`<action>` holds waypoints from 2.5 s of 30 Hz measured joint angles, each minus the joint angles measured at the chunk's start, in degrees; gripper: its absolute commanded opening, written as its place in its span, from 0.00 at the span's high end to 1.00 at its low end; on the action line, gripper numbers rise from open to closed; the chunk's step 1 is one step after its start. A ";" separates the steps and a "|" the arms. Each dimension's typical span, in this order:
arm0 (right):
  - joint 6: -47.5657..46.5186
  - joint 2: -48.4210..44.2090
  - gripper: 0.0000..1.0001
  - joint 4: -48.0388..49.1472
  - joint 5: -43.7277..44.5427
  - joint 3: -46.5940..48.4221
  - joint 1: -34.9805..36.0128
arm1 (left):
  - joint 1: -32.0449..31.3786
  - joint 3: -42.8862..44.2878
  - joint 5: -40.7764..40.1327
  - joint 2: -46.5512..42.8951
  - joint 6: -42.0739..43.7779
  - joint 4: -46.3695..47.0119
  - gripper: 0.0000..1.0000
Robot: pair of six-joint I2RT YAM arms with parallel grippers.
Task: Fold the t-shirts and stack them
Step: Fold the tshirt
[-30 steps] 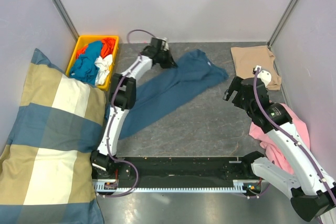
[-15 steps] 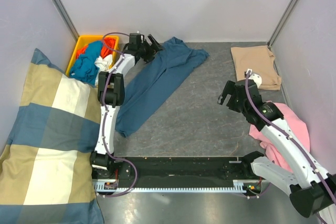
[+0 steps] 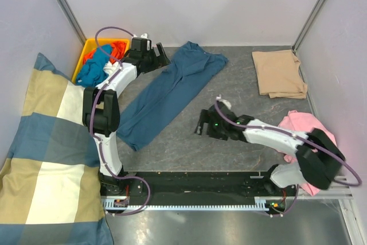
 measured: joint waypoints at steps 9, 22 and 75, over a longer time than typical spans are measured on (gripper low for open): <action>10.45 22.05 0.08 11.80 2.32 12.57 14.71 | 1.55 -2.99 -4.83 -2.67 5.42 -3.50 0.00; 17.14 40.13 0.16 18.01 4.35 31.50 20.00 | 2.62 -2.97 -6.01 -3.02 8.17 -7.72 0.00; 8.63 -6.86 0.28 -30.69 27.89 10.10 18.36 | -0.24 -26.47 -1.55 -23.21 1.86 -9.77 0.00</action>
